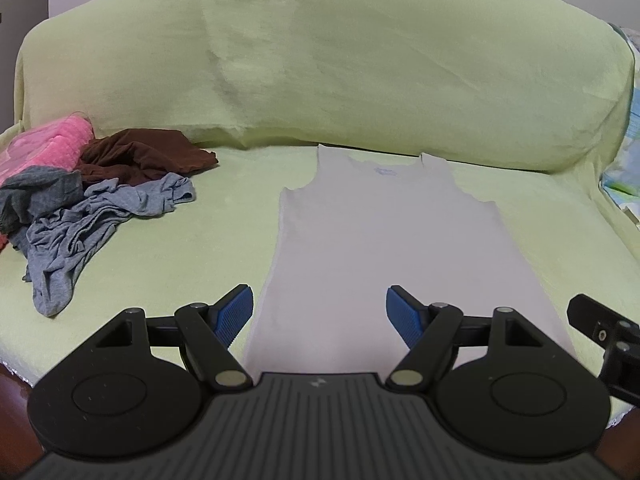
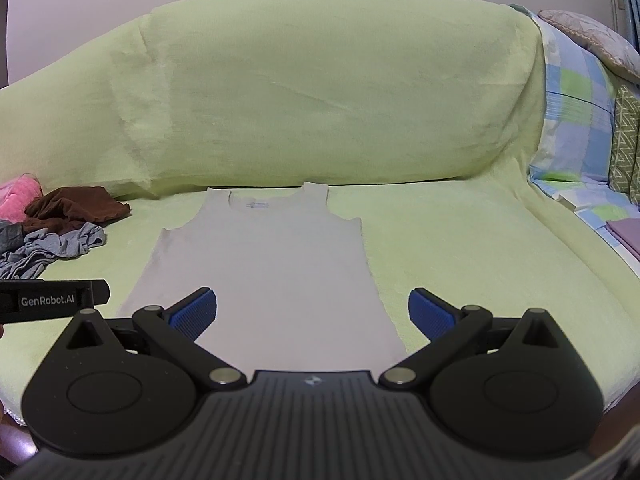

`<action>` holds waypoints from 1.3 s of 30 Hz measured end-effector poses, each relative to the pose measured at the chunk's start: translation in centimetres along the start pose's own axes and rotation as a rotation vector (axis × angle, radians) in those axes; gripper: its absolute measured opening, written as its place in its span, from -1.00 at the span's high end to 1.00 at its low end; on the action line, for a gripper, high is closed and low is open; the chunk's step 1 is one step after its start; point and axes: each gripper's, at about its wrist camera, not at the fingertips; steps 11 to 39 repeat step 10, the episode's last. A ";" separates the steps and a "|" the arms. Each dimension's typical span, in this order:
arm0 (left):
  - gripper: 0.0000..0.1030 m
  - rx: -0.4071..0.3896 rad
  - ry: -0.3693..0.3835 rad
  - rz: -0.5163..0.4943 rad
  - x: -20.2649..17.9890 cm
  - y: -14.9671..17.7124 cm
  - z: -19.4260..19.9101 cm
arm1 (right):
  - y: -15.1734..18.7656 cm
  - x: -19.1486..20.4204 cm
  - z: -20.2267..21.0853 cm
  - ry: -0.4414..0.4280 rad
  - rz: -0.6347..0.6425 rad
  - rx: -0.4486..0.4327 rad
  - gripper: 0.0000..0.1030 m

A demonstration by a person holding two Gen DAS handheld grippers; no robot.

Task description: Fold clothes

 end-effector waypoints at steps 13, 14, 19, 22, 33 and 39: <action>-0.46 -0.061 -0.019 -0.026 -0.4 0.5 0.8 | 0.9 -0.4 -0.2 -0.006 -0.010 0.016 -0.97; -0.46 -0.061 -0.019 -0.026 -0.4 0.5 0.8 | 0.9 -0.4 -0.2 -0.006 -0.010 0.016 -0.97; -0.46 -0.061 -0.019 -0.026 -0.4 0.5 0.8 | 0.9 -0.4 -0.2 -0.006 -0.010 0.016 -0.97; -0.46 -0.061 -0.019 -0.026 -0.4 0.5 0.8 | 0.9 -0.4 -0.2 -0.006 -0.010 0.016 -0.97; -0.46 -0.061 -0.019 -0.026 -0.4 0.5 0.8 | 0.9 -0.4 -0.2 -0.006 -0.010 0.016 -0.97; -0.46 -0.061 -0.019 -0.026 -0.4 0.5 0.8 | 0.9 -0.4 -0.2 -0.006 -0.010 0.016 -0.97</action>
Point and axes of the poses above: each gripper's, at about its wrist camera, not at the fingertips, and z roughly against the way its jaws point, x to its left, y to its underside, and after that the axes turned 15 degrees about z, right-handed
